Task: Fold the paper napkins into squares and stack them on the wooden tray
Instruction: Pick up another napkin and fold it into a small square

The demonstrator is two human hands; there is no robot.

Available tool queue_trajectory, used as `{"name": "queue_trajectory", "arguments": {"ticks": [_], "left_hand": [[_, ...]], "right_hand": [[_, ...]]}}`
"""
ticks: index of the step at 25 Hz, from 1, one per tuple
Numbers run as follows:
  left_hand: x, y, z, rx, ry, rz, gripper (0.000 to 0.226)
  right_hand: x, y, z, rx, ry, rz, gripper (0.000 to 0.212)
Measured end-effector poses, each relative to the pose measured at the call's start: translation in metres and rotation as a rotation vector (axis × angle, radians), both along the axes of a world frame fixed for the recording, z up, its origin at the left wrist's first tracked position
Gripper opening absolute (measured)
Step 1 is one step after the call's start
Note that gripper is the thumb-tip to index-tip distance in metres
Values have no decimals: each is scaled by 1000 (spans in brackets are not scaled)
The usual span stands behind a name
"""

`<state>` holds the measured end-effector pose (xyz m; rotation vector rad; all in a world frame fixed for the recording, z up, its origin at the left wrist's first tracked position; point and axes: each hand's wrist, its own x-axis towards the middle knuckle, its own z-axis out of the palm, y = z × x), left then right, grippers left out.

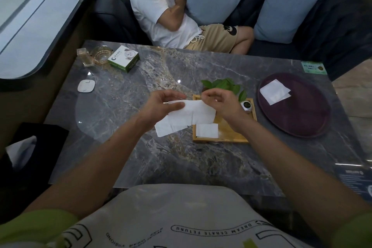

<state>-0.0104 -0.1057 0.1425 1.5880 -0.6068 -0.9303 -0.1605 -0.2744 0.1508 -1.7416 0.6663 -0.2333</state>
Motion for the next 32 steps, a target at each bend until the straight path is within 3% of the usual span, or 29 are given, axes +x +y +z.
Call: {"name": "queue_trajectory", "arguments": {"ticks": [13, 17, 21, 32], "left_hand": [[2, -4, -3, 56, -75, -133, 3], [1, -5, -4, 29, -69, -109, 6], [1, -4, -5, 21, -90, -122, 7], [6, 5, -10, 71, -130, 7, 13]], "right_hand": [[8, 12, -1, -110, -69, 66, 7], [10, 14, 2, -141, -20, 112, 14], [13, 13, 2, -219, 24, 170, 6], [7, 6, 0, -196, 24, 78, 8]]}}
